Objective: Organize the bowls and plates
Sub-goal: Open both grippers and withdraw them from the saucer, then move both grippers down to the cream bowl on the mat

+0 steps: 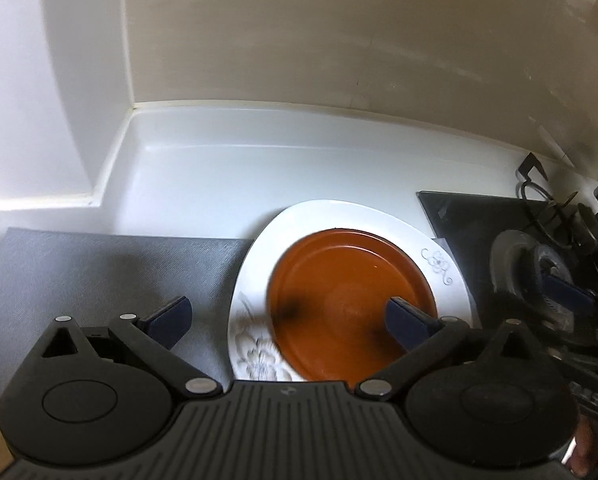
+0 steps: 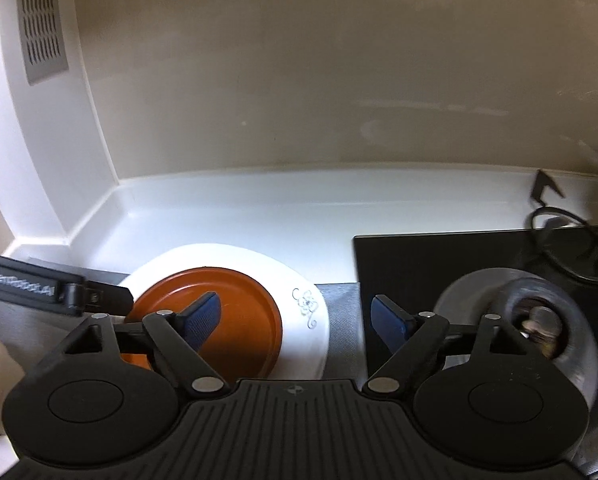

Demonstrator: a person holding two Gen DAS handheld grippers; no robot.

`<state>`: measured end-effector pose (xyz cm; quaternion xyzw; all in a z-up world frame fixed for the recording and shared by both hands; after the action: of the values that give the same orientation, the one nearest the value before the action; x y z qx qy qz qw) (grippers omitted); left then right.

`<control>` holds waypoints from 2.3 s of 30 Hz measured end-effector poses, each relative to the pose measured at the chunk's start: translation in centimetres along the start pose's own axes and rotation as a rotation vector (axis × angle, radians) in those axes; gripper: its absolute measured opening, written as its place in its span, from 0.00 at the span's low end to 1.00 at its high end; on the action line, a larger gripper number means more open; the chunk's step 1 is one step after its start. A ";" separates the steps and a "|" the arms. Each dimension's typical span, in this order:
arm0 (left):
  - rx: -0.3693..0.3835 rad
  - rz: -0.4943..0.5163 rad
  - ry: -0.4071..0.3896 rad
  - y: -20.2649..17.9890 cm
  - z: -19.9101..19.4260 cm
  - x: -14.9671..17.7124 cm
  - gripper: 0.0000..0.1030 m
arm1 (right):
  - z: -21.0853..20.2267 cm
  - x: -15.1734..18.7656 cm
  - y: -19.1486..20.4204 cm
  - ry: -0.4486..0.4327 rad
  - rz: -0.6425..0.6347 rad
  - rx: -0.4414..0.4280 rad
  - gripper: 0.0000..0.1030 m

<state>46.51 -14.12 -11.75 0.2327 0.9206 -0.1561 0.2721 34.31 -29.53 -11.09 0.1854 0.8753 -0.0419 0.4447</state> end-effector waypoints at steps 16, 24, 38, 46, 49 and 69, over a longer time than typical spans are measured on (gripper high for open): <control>-0.024 0.035 -0.054 0.9 -12.2 8.0 1.00 | -13.8 7.3 5.5 0.084 0.043 -0.083 0.93; -0.024 0.106 -0.100 -1.2 -15.6 11.7 1.00 | -19.7 10.1 7.0 -0.001 -0.063 -0.015 0.93; -0.117 0.101 -0.129 -5.5 -18.3 12.9 1.00 | -23.9 8.7 3.6 -0.148 -0.133 -0.098 0.94; -0.169 0.077 -0.125 -7.2 -19.1 15.2 1.00 | -24.4 9.3 0.7 -0.144 -0.117 -0.144 0.94; -0.205 0.044 -0.110 -6.7 -19.2 16.3 1.00 | -24.3 9.6 0.9 -0.134 -0.133 -0.177 0.94; -0.313 0.013 -0.100 -2.7 -20.0 14.9 1.00 | -22.0 8.9 2.8 -0.119 -0.135 -0.255 0.94</control>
<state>25.49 -2.95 -3.81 0.1854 0.9174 -0.0202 0.3515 13.80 -19.16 -4.71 0.0655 0.8561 0.0290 0.5118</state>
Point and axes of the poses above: each gripper's, at about its wrist camera, not at the fingertips, and z roughly the way its jaws point, y to its left, x to its underside, the point moved 10 cm from there along z, roughly the way its jaws point, and after that the axes turned 3 degrees about -z, right-handed, at the moved point
